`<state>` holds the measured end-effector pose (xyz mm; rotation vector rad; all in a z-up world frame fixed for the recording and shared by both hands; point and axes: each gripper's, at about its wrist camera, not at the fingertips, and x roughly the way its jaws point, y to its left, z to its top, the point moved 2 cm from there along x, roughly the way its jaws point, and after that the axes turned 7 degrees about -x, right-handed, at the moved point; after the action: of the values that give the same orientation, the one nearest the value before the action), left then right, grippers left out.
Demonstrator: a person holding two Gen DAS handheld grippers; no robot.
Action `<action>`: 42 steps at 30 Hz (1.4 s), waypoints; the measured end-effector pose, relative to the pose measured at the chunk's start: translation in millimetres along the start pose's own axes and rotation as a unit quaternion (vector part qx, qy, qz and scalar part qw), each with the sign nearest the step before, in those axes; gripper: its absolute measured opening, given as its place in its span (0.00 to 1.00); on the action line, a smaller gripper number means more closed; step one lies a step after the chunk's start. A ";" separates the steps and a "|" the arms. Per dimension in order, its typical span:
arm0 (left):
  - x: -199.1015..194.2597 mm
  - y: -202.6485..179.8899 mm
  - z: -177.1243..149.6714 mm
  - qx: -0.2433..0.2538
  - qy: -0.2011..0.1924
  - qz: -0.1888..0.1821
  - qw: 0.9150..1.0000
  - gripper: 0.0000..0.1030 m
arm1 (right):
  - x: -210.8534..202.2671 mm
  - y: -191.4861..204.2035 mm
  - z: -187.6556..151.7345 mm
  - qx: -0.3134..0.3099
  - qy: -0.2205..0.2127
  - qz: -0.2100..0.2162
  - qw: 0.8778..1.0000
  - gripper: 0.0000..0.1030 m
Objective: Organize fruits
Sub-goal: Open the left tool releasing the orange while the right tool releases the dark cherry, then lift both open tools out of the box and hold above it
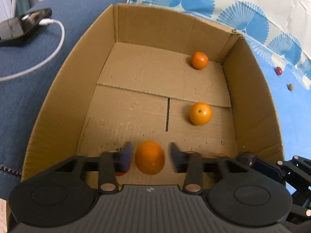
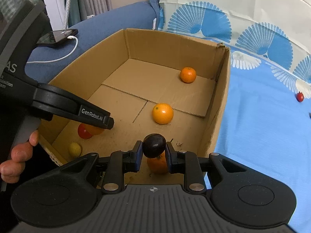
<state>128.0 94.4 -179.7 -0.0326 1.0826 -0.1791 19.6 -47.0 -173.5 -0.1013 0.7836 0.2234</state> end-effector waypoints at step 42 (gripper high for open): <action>-217.4 6.4 -103.0 0.002 -0.170 -0.020 0.985 1.00 | -203.8 64.1 -44.7 0.000 -0.151 -0.054 0.987 0.99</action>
<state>-61.1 142.0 -38.6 -0.0783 0.7413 -0.2048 -166.2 -25.4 -60.9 -0.1055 0.4746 0.1318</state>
